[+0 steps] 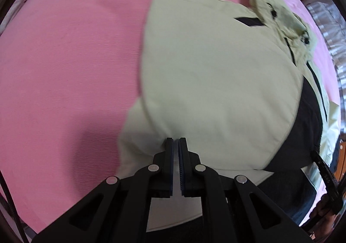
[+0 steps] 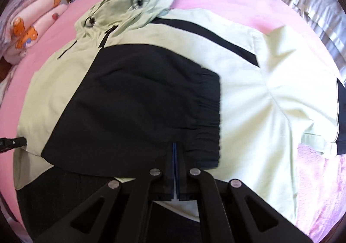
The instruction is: Fold large clothes
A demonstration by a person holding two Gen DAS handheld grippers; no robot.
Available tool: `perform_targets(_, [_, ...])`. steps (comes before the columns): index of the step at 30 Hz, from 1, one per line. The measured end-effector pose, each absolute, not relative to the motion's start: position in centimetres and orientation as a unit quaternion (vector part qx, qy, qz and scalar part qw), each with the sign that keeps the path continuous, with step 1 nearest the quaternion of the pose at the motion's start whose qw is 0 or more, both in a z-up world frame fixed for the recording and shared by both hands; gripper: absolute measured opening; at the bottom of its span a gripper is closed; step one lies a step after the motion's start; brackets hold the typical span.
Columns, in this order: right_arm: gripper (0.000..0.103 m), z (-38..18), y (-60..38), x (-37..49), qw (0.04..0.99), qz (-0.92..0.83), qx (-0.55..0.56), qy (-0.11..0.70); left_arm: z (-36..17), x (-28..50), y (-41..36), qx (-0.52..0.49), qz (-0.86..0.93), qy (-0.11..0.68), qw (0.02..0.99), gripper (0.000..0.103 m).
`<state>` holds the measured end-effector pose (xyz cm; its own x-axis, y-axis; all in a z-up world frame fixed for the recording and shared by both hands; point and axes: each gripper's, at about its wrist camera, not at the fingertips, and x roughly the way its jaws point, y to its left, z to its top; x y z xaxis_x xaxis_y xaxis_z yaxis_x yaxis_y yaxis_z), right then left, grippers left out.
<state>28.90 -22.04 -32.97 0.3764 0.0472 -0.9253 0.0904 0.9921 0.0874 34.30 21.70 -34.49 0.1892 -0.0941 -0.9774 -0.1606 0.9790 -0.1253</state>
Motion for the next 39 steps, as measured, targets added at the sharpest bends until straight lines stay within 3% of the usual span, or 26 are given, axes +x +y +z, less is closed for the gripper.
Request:
perform_targets(7, [0.000,-33.1,-22.1,28.8,0.823,-0.036,0.050,0.564,-36.7,34.7,23.1,-0.121,0.055,0.649,0.749,0.004])
perform_targets(12, [0.000,-31.2,-20.0,30.7,0.837,-0.036,0.080,0.540,-32.6,35.8,20.8,-0.108,-0.007,0.603,0.790,0.004])
perform_targets(19, [0.000,-29.2,-13.8,35.4,0.875,0.065,0.129,0.461,-30.7,40.8,16.7,-0.078,-0.082,0.558,0.822,0.004])
perform_targets(29, [0.000,-32.4,-6.2,42.0,0.879,0.134,0.132,0.438,-34.1,46.5,13.5,-0.098,-0.110,0.553,0.820,0.004])
perform_targets(39, [0.000,-34.2,-12.3,41.4,0.882,0.058,0.136,0.448,-34.8,47.0,18.0,-0.112,-0.067,0.552,0.823,0.004])
